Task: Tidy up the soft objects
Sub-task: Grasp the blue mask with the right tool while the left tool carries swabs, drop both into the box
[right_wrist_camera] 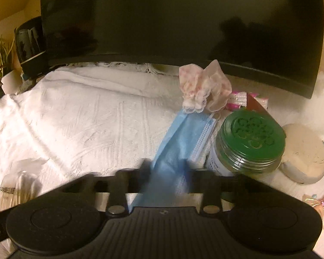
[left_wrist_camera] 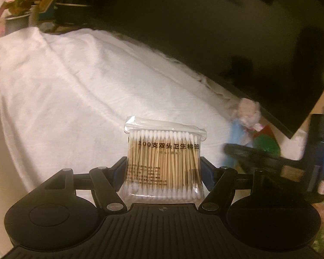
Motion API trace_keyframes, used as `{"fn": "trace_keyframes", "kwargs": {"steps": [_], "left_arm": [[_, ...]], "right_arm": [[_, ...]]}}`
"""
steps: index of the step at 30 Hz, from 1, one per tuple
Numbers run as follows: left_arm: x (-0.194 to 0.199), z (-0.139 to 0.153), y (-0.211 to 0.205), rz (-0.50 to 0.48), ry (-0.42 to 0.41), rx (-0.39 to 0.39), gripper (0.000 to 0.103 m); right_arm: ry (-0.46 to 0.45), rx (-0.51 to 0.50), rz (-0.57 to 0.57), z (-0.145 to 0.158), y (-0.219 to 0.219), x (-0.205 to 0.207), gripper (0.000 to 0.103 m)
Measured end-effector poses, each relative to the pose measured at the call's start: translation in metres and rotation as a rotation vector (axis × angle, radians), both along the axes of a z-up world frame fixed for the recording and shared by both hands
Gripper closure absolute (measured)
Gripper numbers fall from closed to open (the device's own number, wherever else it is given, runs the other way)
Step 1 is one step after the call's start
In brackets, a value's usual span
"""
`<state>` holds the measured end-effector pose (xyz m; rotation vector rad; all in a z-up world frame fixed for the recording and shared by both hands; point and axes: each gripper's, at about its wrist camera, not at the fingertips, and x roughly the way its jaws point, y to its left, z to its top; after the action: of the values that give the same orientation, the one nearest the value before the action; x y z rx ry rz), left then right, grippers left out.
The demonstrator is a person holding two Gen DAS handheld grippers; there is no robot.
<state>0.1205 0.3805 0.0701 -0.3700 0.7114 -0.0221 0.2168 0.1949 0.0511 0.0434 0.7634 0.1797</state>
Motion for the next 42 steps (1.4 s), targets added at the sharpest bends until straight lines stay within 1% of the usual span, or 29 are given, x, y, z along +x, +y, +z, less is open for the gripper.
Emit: {"fn": "trace_keyframes", "kwargs": {"steps": [2,4,8,11,13,15,18,22,27,30,32,36,39,42], "left_arm": [[0.002,-0.001,0.004,0.012,0.012,-0.006,0.029],[0.009,0.004,0.006,0.017,0.011,-0.006,0.029],[0.031,0.026,0.000,0.003,-0.035,0.017,0.029],[0.050,0.050,-0.016,-0.031,-0.069,0.050,0.029],[0.059,0.064,-0.032,-0.064,-0.094,0.075,0.029],[0.065,0.076,-0.052,-0.098,-0.121,0.102,0.029],[0.070,0.092,-0.087,-0.162,-0.169,0.113,0.029],[0.070,0.110,-0.145,-0.278,-0.220,0.083,0.029],[0.065,0.125,-0.227,-0.436,-0.235,0.036,0.029],[0.058,0.126,-0.279,-0.541,-0.223,0.004,0.029],[0.053,0.124,-0.312,-0.607,-0.212,0.005,0.029],[0.047,0.111,-0.373,-0.733,-0.152,-0.013,0.029],[0.043,0.096,-0.406,-0.771,-0.083,-0.037,0.029],[0.041,0.079,-0.433,-0.809,-0.039,-0.019,0.029]], "right_arm": [[-0.028,-0.019,0.027,0.009,-0.001,-0.006,0.096],[-0.067,-0.007,0.094,0.025,-0.002,-0.012,0.097],[-0.178,0.039,0.213,0.075,-0.016,-0.031,0.097],[-0.240,0.087,0.284,0.119,-0.039,-0.044,0.097],[-0.266,0.108,0.306,0.147,-0.064,-0.050,0.097],[-0.274,0.125,0.306,0.168,-0.093,-0.051,0.097],[-0.282,0.127,0.244,0.192,-0.145,-0.053,0.097],[-0.318,0.083,0.125,0.215,-0.215,-0.065,0.097],[-0.339,0.034,-0.002,0.230,-0.293,-0.093,0.097],[-0.332,0.008,-0.072,0.231,-0.336,-0.108,0.097],[-0.334,-0.014,-0.120,0.231,-0.365,-0.118,0.097],[-0.302,-0.022,-0.216,0.224,-0.421,-0.134,0.097],[-0.274,-0.022,-0.271,0.213,-0.454,-0.141,0.097],[-0.247,-0.006,-0.336,0.199,-0.483,-0.143,0.097]]}}
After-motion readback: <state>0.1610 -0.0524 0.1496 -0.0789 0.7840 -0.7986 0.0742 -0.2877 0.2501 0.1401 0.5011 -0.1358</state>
